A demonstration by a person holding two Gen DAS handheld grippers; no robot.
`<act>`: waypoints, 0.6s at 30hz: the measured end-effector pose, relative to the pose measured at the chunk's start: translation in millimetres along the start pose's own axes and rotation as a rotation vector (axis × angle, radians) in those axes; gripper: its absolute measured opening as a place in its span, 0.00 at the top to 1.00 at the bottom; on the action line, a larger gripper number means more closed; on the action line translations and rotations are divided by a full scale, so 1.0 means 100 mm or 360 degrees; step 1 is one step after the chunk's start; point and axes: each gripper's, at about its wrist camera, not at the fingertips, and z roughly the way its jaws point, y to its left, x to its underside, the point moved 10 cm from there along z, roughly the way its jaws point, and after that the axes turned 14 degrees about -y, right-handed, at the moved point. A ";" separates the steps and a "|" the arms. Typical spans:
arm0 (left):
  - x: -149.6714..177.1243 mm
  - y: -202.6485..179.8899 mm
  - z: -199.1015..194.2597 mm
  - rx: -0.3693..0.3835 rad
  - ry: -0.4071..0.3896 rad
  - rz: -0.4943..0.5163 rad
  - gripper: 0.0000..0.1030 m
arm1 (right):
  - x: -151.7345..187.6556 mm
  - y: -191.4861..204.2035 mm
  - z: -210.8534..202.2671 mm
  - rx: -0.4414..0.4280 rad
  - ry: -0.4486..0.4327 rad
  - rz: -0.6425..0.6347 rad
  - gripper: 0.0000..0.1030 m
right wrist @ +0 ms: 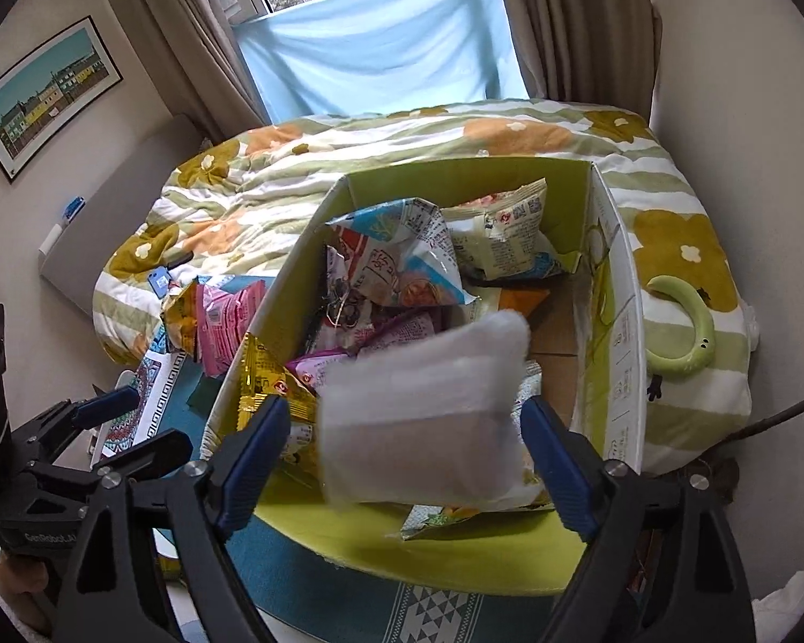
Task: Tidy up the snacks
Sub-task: 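Carry both packages into the cardboard box and open both tools, then move both tools back over the remaining snacks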
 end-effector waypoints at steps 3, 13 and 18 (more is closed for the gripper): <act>0.04 0.00 -0.04 0.0006 -0.0005 0.0002 0.03 | 0.00 0.00 -0.08 0.0015 -0.0063 -0.0002 0.06; 0.02 -0.03 -0.26 0.0045 -0.0074 0.0029 0.03 | 0.05 0.02 -0.35 0.0070 -0.0140 -0.0030 0.05; -0.06 0.04 -0.45 0.0020 -0.0142 0.0048 0.03 | 0.05 0.11 -0.47 0.0095 -0.0131 -0.0054 0.05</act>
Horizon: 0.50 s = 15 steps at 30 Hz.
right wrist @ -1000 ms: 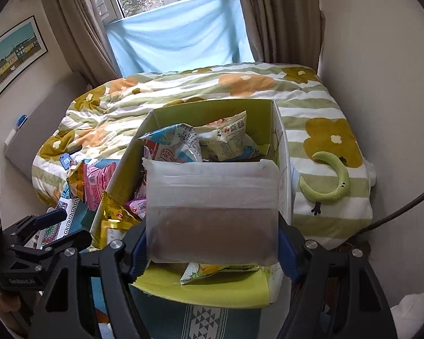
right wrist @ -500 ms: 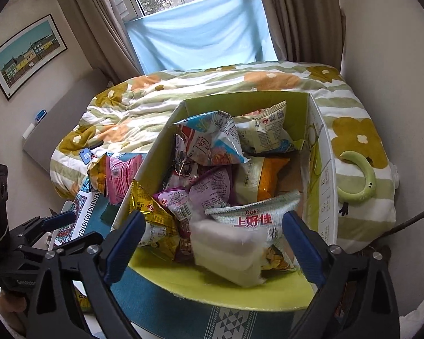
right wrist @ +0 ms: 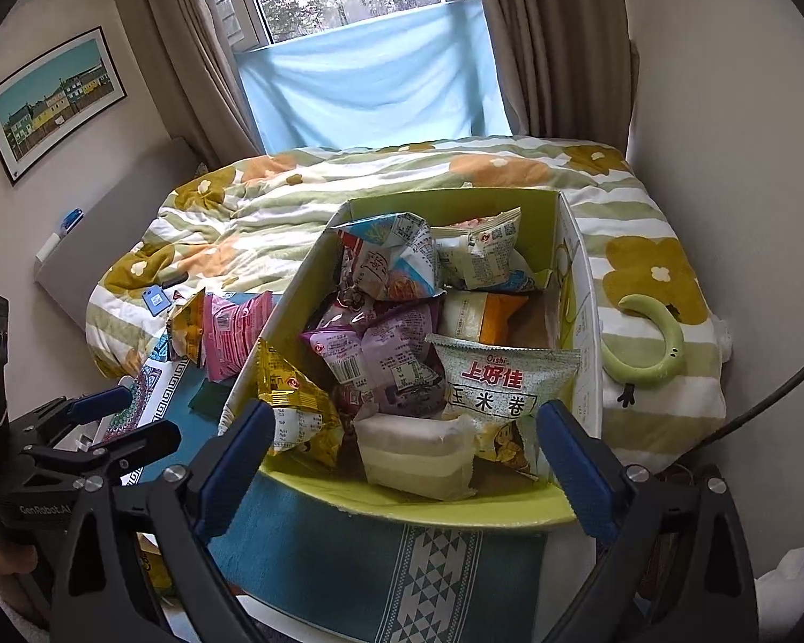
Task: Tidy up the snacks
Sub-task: 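Move both tools back over the remaining snacks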
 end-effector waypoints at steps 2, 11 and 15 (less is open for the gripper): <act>-0.03 0.06 -0.09 -0.0020 -0.0030 0.0000 0.03 | -0.02 0.05 -0.04 -0.0001 -0.0005 -0.0006 0.05; -0.09 0.62 -0.50 -0.0179 -0.0117 -0.0048 0.03 | -0.16 0.35 -0.17 -0.0051 -0.0080 -0.0042 0.05; -0.09 0.97 -0.60 -0.0222 -0.0134 -0.0081 0.03 | -0.20 0.60 -0.16 -0.0086 -0.0113 -0.0061 0.05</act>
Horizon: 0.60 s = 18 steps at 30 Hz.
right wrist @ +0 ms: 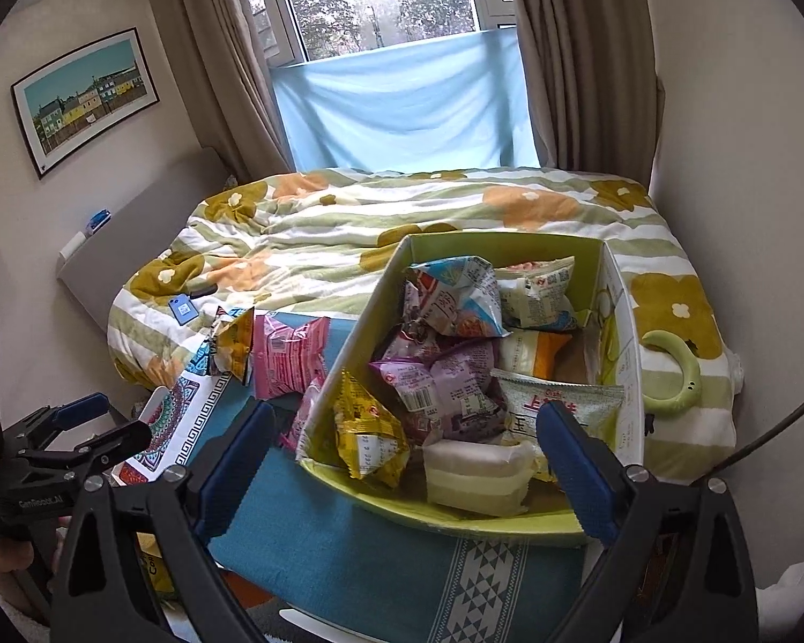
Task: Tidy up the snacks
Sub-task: 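Move both tools back over the remaining snacks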
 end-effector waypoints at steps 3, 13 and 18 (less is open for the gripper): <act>-0.03 0.30 0.01 -0.0005 0.0003 -0.0025 0.03 | -0.01 0.21 0.05 -0.0012 -0.0018 0.0000 0.05; -0.28 1.25 0.26 0.0053 0.0063 -0.0024 0.03 | -0.02 1.01 0.39 0.0032 -0.0022 -0.0005 0.05; -0.45 1.58 0.57 0.0137 0.0111 0.0026 0.03 | -0.03 1.40 0.70 0.0085 -0.0002 -0.0005 0.05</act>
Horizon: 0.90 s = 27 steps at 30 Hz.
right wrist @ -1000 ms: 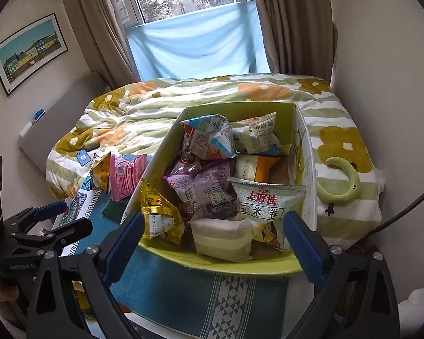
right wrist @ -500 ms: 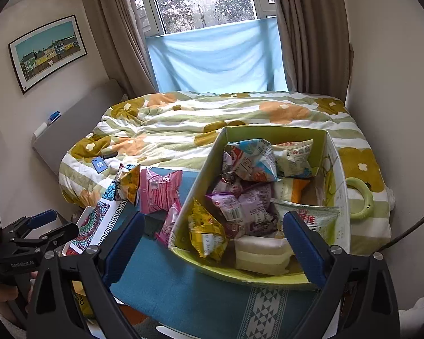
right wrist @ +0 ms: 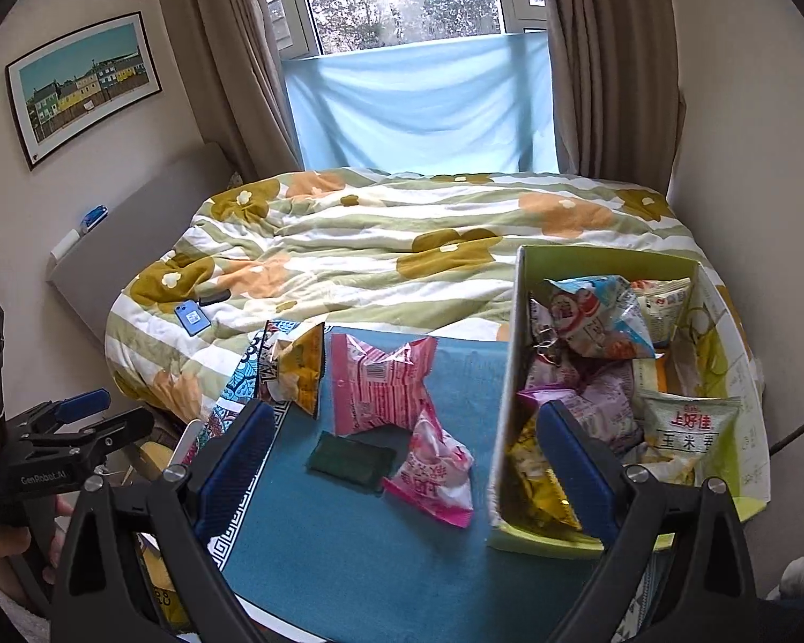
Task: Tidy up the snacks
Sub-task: 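Move both tools back over the remaining snacks, then grasp the pink striped bag with the right tool while the left tool grasps the Tarte bag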
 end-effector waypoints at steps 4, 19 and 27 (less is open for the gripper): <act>-0.10 0.16 0.35 0.0098 0.0066 0.0044 0.03 | 0.00 0.26 0.30 0.0036 0.0031 0.0021 0.05; 0.17 0.28 1.92 0.0255 0.0351 0.0095 0.03 | 0.57 0.21 1.69 0.0178 0.0348 0.0011 0.05; 0.37 0.25 2.34 0.0207 0.0468 0.0087 0.03 | 0.77 0.04 2.11 0.0111 0.0467 -0.0007 0.05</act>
